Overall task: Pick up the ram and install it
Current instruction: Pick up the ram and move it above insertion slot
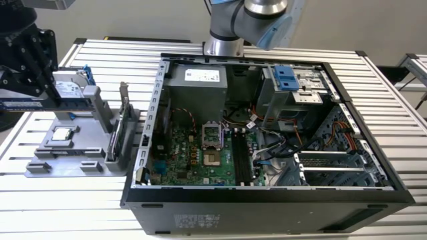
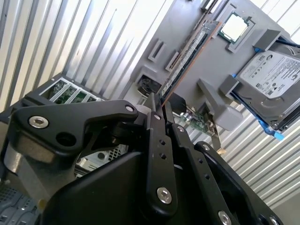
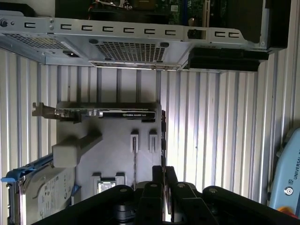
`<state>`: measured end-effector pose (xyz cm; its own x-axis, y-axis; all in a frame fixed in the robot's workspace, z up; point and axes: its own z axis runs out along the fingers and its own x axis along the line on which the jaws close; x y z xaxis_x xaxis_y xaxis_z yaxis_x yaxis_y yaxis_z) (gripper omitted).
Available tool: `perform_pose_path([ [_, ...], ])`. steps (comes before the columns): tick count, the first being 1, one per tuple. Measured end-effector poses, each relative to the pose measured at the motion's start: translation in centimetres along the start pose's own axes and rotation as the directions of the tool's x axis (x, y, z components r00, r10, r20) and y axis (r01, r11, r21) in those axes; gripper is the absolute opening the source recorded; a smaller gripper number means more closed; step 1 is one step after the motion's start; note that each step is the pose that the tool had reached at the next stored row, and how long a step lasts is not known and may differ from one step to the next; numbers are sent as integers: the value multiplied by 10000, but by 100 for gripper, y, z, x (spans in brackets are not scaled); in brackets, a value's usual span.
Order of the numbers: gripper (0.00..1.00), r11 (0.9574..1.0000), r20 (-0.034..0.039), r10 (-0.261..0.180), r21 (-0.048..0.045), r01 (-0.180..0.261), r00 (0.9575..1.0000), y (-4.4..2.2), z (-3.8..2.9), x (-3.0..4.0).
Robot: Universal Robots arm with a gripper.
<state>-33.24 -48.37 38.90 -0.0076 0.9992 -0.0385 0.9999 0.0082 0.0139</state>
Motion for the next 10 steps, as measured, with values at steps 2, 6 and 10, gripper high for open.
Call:
perform_pose_path([
  [2,0,10000,0,1,0,-1,10000,16,0,-1],
  [6,0,10000,0,1,0,-1,10000,79,1,-1],
  [10,0,10000,0,1,1,-1,10000,222,3,-2],
])
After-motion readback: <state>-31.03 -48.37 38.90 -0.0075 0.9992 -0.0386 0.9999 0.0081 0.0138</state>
